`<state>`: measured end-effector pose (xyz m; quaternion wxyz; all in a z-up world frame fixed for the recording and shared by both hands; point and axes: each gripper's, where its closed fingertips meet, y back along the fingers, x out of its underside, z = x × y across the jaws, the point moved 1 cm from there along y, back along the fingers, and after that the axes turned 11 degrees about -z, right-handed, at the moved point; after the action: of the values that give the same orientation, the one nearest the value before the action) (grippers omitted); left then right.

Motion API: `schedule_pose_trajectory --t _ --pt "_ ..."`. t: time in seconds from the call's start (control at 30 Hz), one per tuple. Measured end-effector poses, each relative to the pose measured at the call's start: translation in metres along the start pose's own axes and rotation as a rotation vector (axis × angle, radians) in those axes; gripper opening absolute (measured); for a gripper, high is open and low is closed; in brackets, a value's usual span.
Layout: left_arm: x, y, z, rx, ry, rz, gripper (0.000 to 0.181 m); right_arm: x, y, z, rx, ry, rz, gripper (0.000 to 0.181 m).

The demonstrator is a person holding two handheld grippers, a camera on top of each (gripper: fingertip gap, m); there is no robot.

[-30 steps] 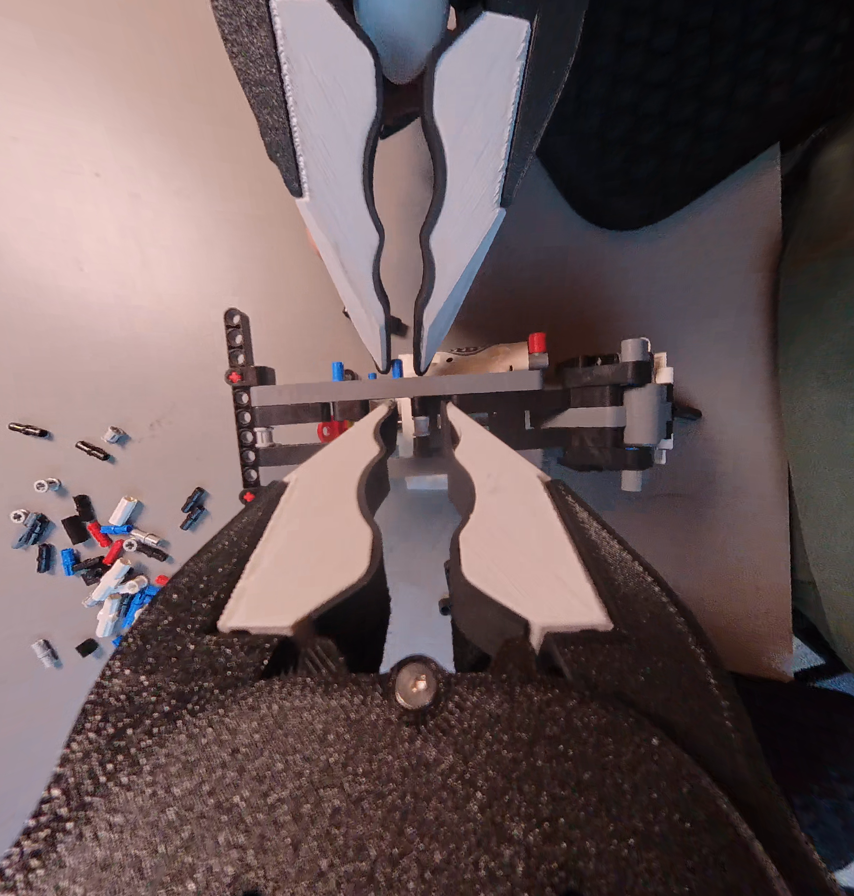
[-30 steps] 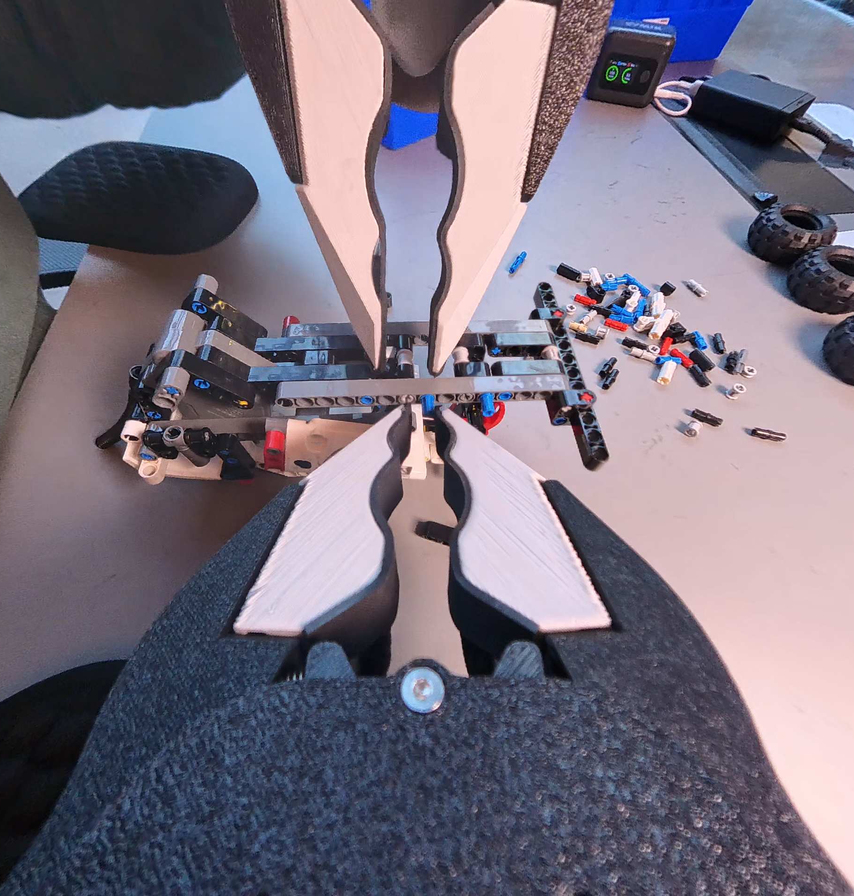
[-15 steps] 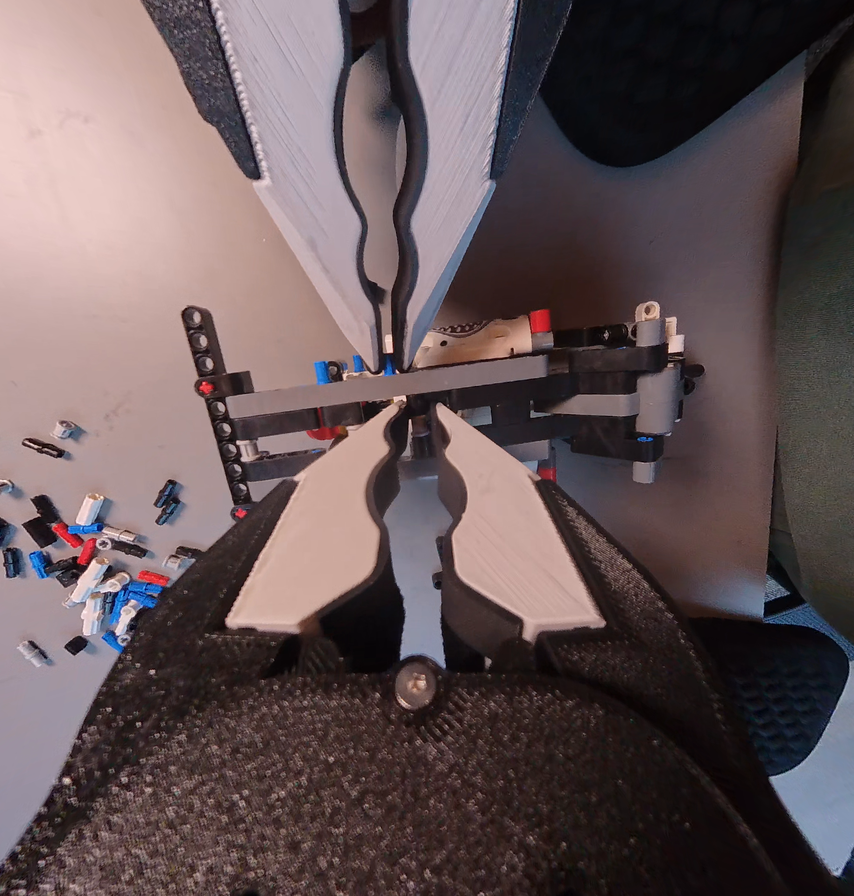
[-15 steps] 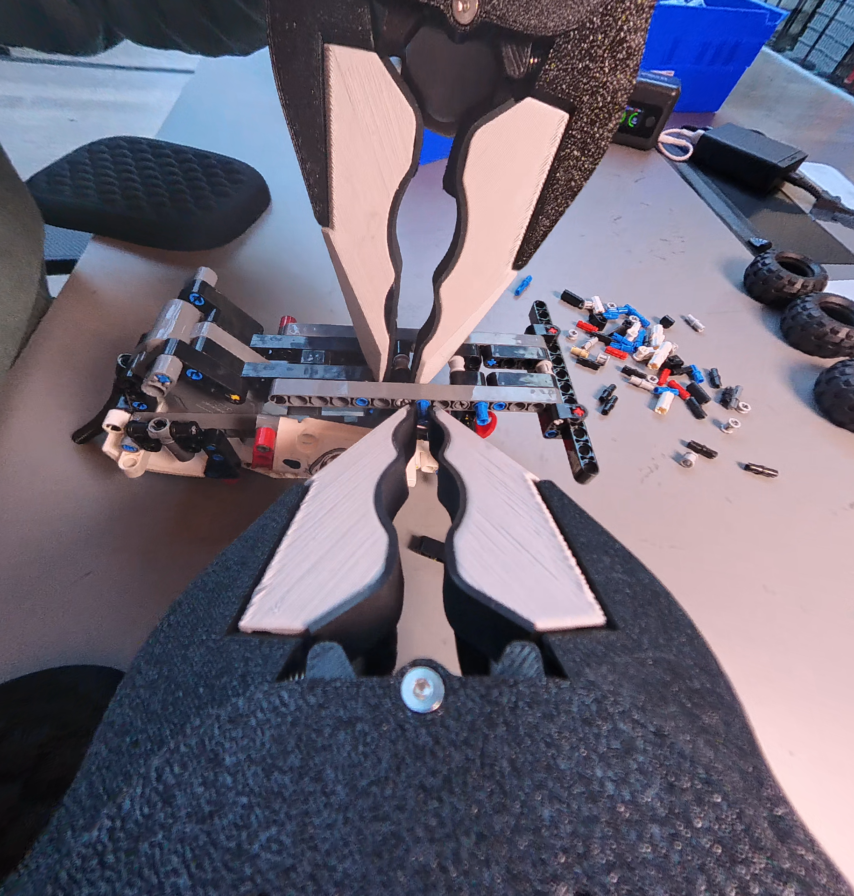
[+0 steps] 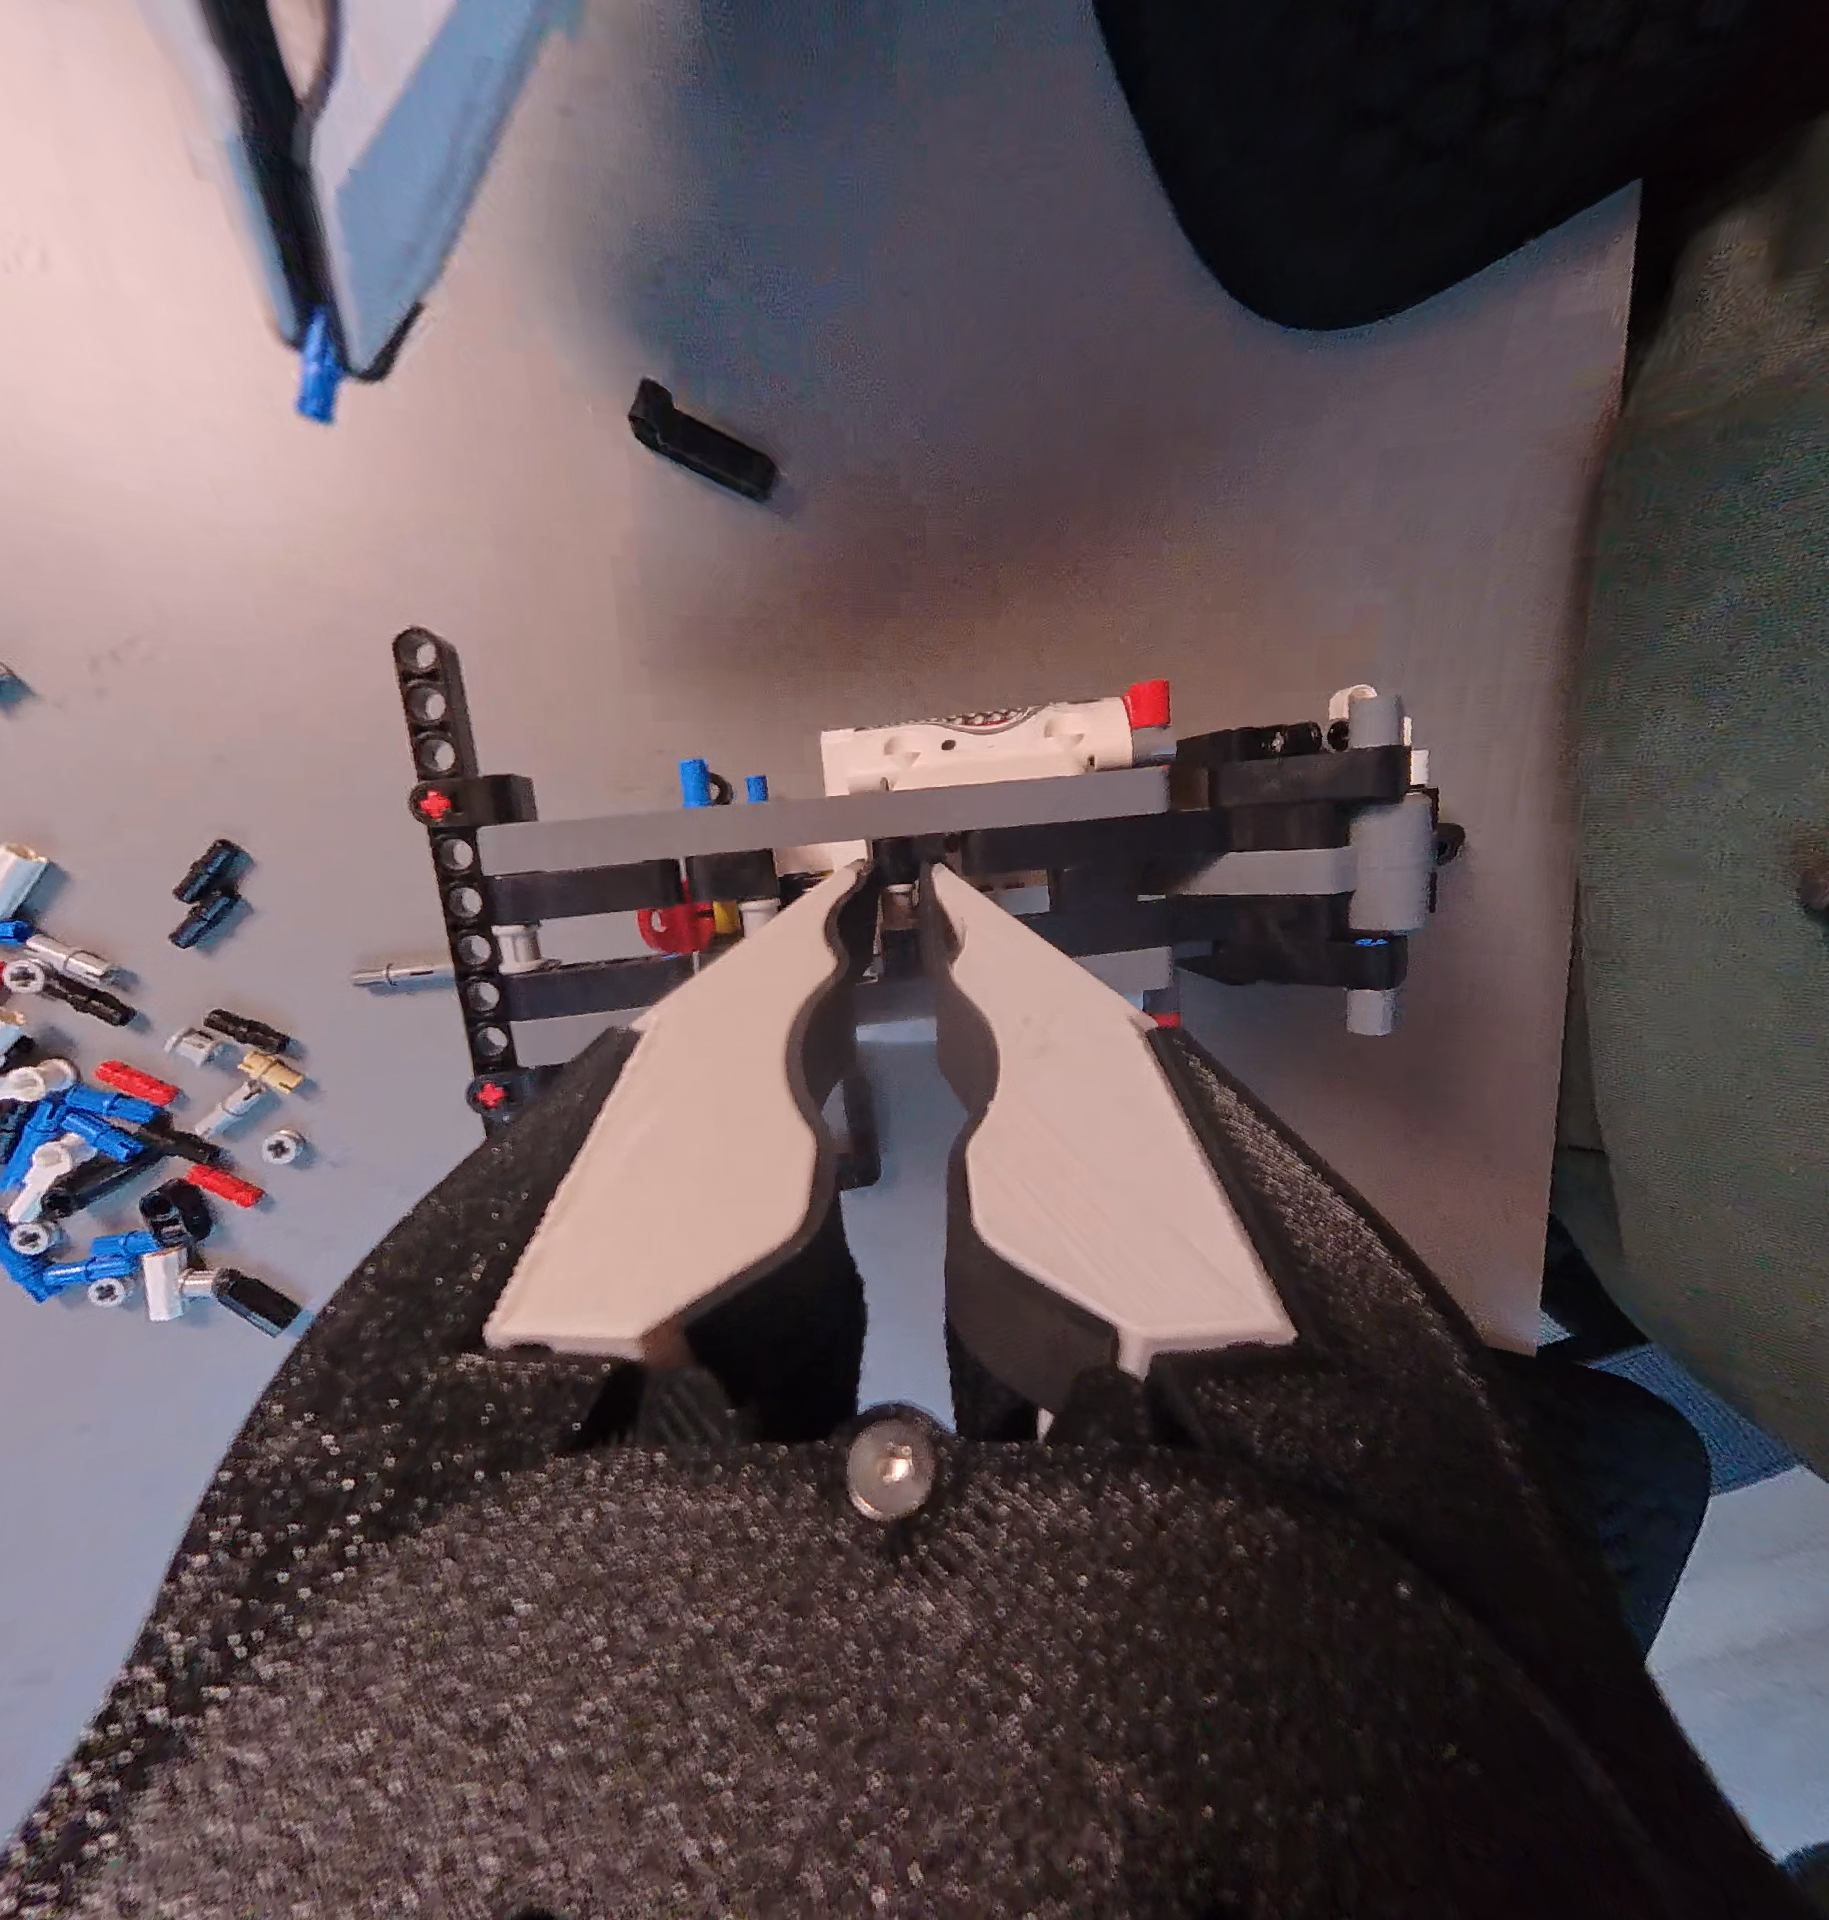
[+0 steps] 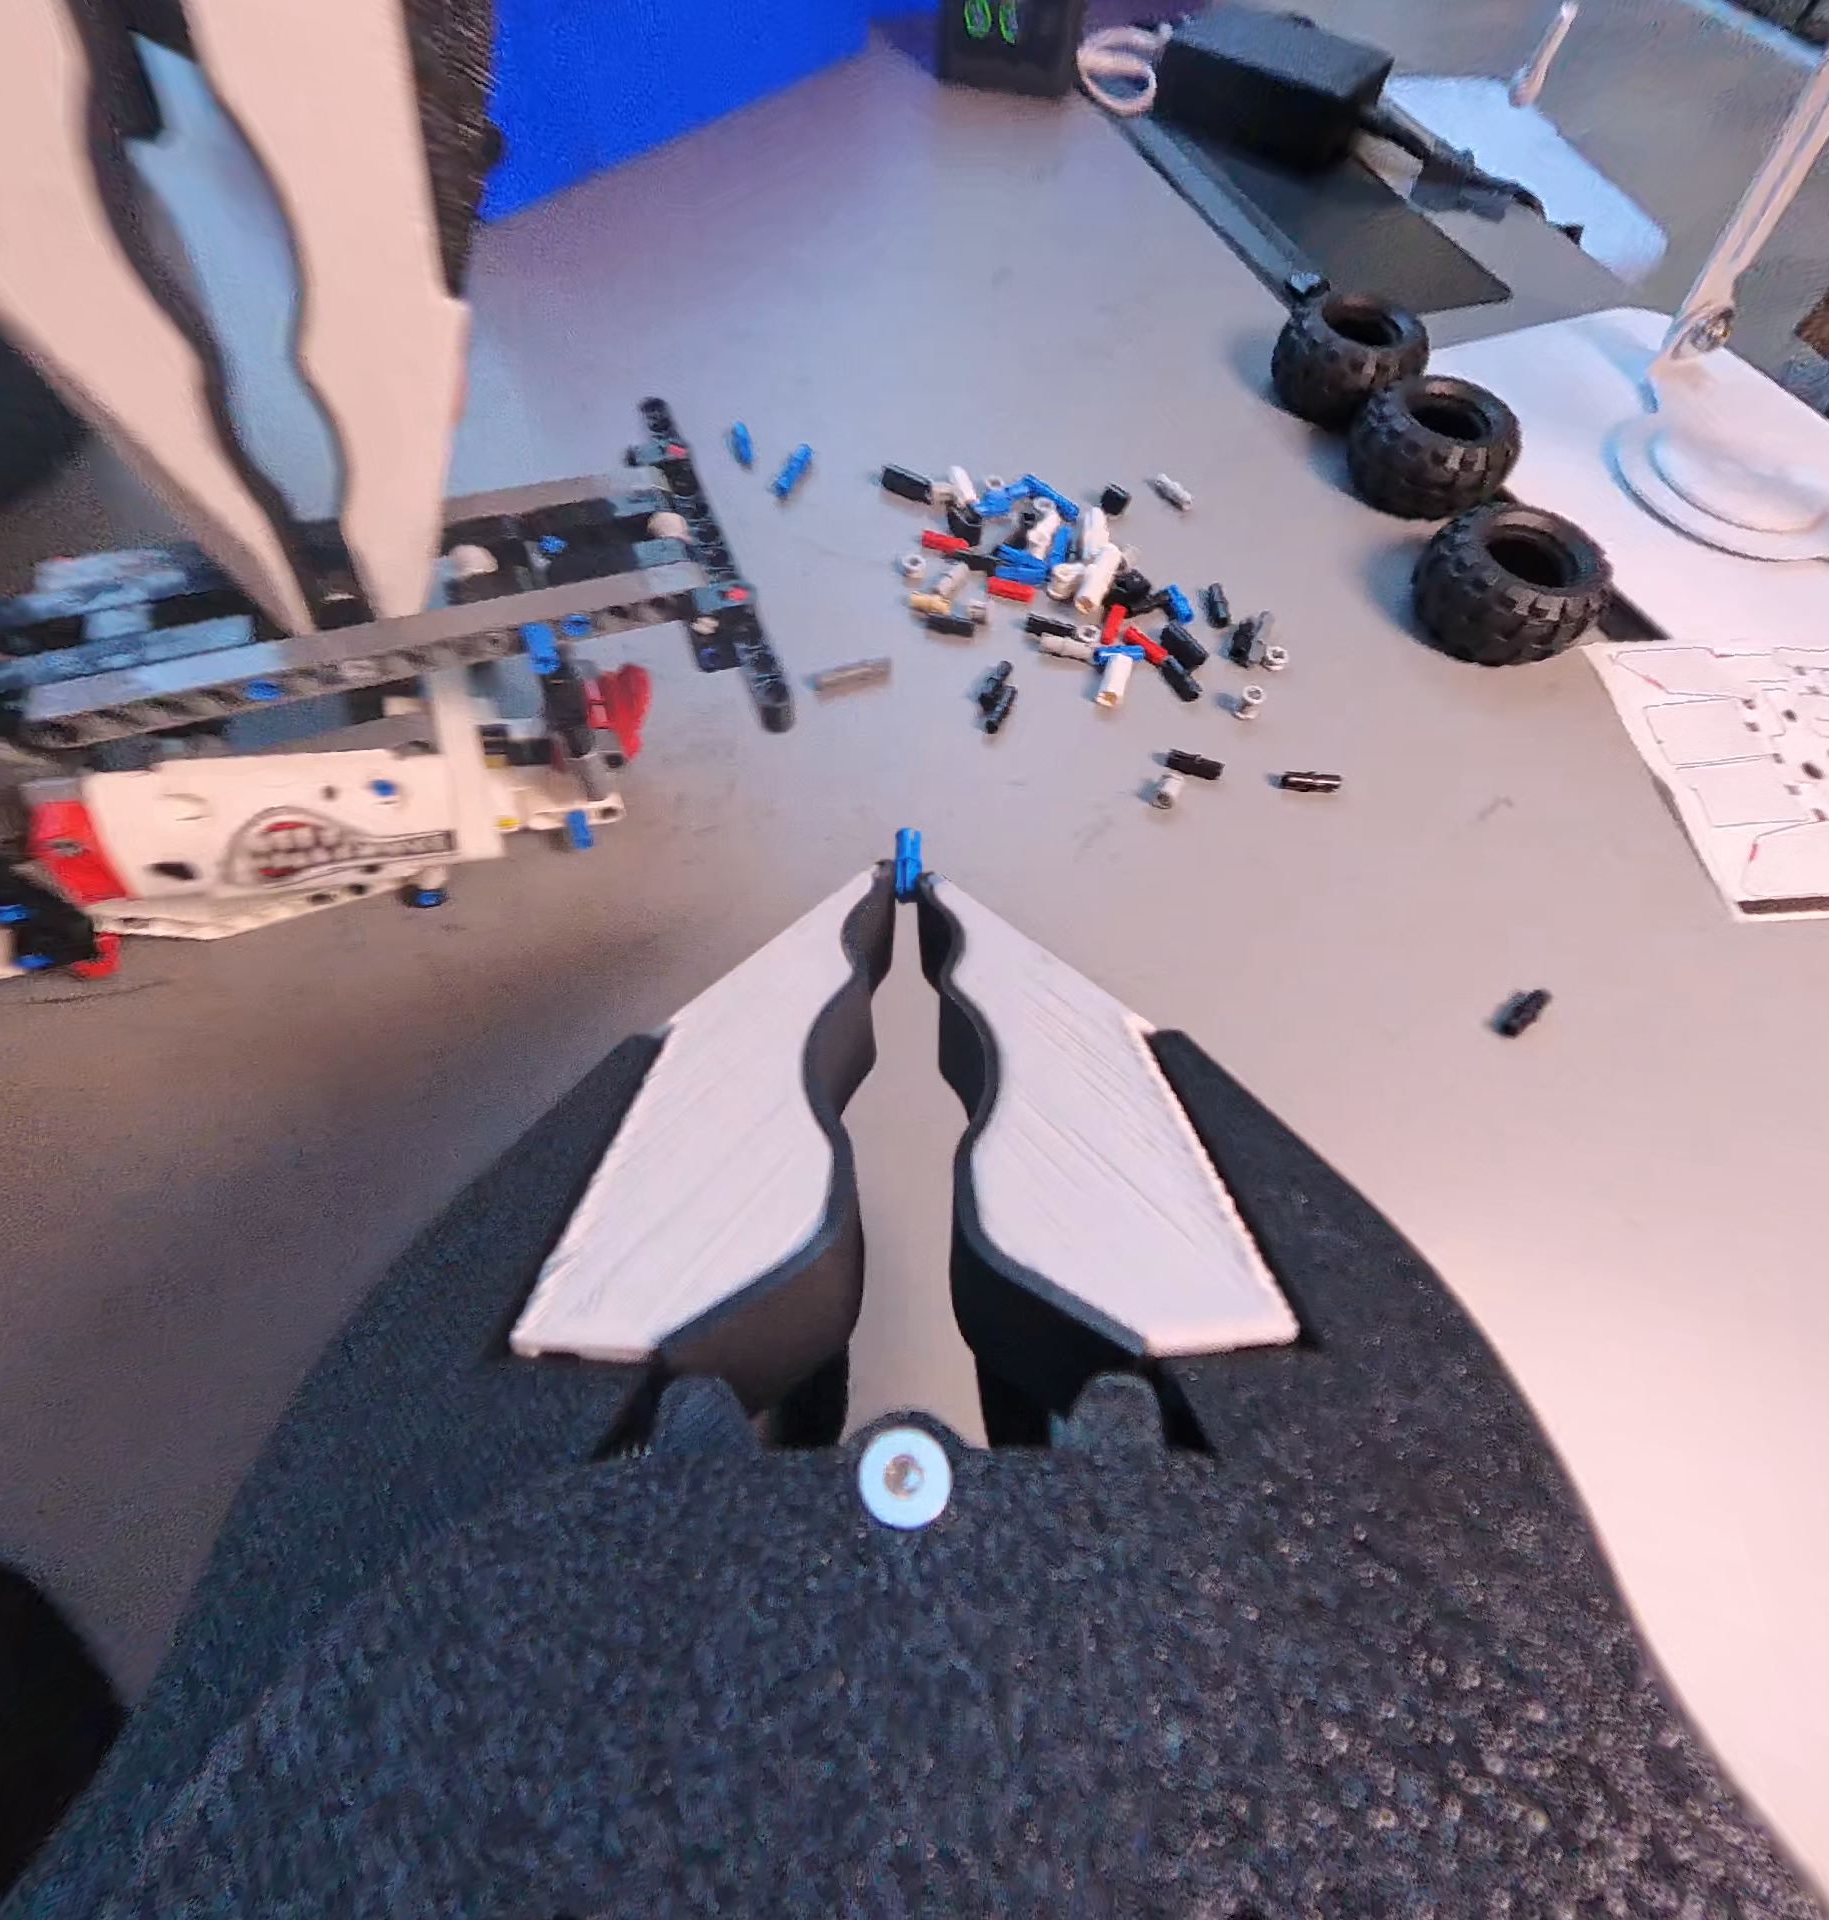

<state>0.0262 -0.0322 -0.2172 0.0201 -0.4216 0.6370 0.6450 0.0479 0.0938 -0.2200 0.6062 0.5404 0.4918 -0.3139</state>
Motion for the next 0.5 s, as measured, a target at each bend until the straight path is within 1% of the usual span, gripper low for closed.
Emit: schedule_pose_trajectory --t 0.07,0.2,0.27,0.3,0.37,0.43,0.5 --pt "-0.001 -0.001 0.000 0.000 0.009 -0.021 0.007 0.001 -0.023 -0.020 0.045 0.063 0.084 0.003" --pt "-0.001 0.000 0.000 -0.016 0.027 -0.061 0.008 0.012 -0.074 -0.039 0.010 0.116 0.230 0.004" --pt "0.000 0.002 0.002 -0.045 0.033 -0.086 0.013 0.020 -0.089 -0.043 -0.015 0.108 0.289 0.007" --pt "-0.001 0.004 0.003 -0.053 0.040 -0.107 0.014 0.024 -0.094 -0.045 -0.021 0.107 0.315 0.010" --pt "-0.006 0.013 0.002 -0.050 0.064 -0.174 0.018 0.019 -0.096 -0.047 -0.023 0.089 0.298 0.014" --pt "-0.010 0.023 0.007 -0.069 0.084 -0.231 0.018 0.016 -0.094 -0.049 -0.004 0.098 0.286 0.024" --pt "-0.010 0.028 0.018 -0.117 0.087 -0.233 0.019 0.010 -0.086 -0.050 0.016 0.088 0.244 0.028"
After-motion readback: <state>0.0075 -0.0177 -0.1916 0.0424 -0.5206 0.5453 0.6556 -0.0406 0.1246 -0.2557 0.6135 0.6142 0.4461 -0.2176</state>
